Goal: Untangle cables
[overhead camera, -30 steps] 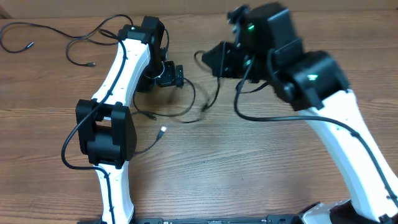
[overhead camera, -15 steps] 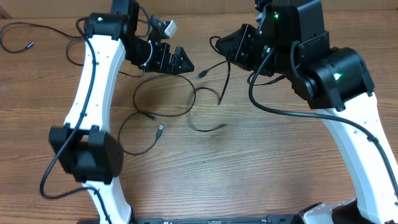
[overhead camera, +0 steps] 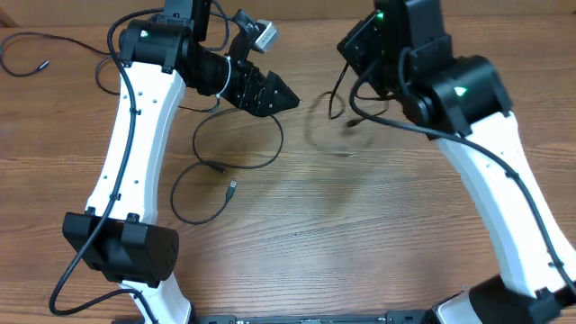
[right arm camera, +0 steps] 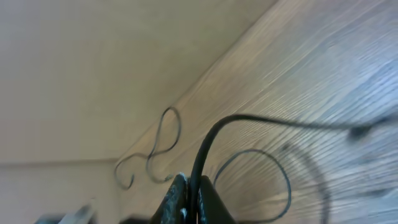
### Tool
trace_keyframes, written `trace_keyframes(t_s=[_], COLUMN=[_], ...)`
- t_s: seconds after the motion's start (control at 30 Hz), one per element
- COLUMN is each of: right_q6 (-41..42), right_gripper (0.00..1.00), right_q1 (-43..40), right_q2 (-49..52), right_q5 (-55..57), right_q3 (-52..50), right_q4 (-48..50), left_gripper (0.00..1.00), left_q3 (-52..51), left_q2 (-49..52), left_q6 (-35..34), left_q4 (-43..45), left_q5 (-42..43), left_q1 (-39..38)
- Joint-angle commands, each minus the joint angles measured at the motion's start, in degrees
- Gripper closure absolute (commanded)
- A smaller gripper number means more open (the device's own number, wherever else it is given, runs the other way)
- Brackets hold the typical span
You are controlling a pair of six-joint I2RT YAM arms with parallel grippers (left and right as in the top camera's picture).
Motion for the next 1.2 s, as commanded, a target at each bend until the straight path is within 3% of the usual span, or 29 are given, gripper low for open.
trace_keyframes(t_s=[0.0, 0.27, 0.4, 0.9, 1.13, 1.17], right_q6=[2.93, 3.13, 3.10, 3.13, 3.13, 3.13], right_gripper=[0.95, 0.95, 0.96, 0.96, 0.96, 0.96], right_q1=[-0.13, -0.07, -0.07, -0.07, -0.07, -0.07], right_q2=[3.02, 3.61, 3.61, 3.61, 3.61, 3.61], right_q5=[0.57, -7.48, -8.61, -14.12, -14.12, -14.12], right_q3=[0.85, 0.85, 0.85, 0.85, 0.85, 0.85], right_q4=[0.46, 2.05, 1.92, 2.16, 2.21, 2.21], left_gripper=[0.07, 0.08, 0.16, 0.33, 0.35, 0.39], left_q3=[0.76, 0.76, 0.76, 0.74, 0.74, 0.74], left_q2=[-0.57, -0.57, -0.57, -0.55, -0.55, -0.55], left_q6=[6.12, 7.34, 7.32, 7.32, 7.32, 7.13], left_q4=[0.26, 2.12, 4.26, 5.18, 6.05, 6.47], left_q5=[6.88, 11.23, 14.47, 10.08, 9.27, 8.48], left_q1=[0.13, 0.09, 0.09, -2.75, -5.11, -5.31])
